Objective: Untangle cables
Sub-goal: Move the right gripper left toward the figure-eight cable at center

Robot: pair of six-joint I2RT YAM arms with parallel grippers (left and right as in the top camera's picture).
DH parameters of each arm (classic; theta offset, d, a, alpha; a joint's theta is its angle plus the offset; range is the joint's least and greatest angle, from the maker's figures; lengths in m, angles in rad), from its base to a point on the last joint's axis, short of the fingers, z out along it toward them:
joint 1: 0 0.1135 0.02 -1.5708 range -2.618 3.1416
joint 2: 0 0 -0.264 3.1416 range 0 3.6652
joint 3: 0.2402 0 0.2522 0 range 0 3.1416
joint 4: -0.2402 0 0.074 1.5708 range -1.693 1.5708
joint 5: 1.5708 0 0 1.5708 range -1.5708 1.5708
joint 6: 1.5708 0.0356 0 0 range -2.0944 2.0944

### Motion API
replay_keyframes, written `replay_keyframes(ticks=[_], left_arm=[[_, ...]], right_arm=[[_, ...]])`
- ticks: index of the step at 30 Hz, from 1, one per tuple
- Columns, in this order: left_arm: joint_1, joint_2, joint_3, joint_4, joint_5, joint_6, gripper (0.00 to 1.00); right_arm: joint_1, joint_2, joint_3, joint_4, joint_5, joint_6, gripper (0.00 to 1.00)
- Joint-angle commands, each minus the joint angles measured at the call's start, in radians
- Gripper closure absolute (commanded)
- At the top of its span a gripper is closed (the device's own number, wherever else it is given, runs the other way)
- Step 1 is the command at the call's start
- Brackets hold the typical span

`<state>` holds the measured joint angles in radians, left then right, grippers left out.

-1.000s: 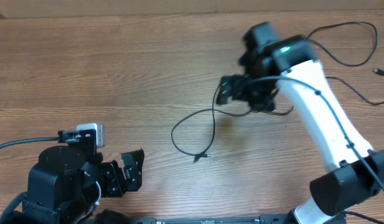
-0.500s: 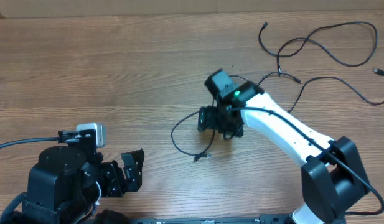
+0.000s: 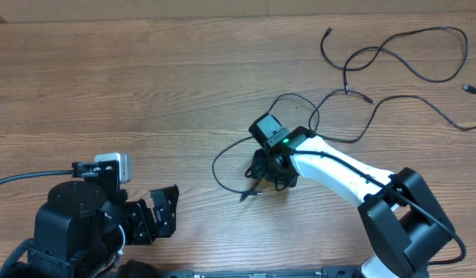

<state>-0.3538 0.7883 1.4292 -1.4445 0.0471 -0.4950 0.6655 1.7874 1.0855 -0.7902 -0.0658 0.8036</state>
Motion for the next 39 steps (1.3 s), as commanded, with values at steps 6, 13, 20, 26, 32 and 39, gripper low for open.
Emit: replay_keyframes(ticks=[6,13,20,26,32,39], left_arm=[[-0.006,0.002,0.002,0.001,-0.014,0.008,0.01],[-0.007,0.002,0.002,0.001,-0.014,0.008,0.01],[-0.006,0.002,0.002,0.001,-0.014,0.008,0.01],[-0.006,0.002,0.002,0.001,-0.014,0.009,0.00],[-0.007,0.002,0.002,0.001,-0.014,0.008,0.01],[-0.007,0.002,0.002,0.001,-0.014,0.008,0.00]], right_arm=[[0.027,0.028,-0.009,0.000,0.084,0.017,0.39],[0.027,0.061,-0.010,-0.004,0.088,0.019,0.48],[0.027,0.066,-0.005,-0.011,0.066,0.019,0.79],[0.027,0.066,0.086,-0.092,0.046,0.006,0.96],[0.027,0.058,0.266,-0.283,0.060,-0.006,0.96],[0.027,-0.005,0.459,-0.525,0.177,0.016,0.96]])
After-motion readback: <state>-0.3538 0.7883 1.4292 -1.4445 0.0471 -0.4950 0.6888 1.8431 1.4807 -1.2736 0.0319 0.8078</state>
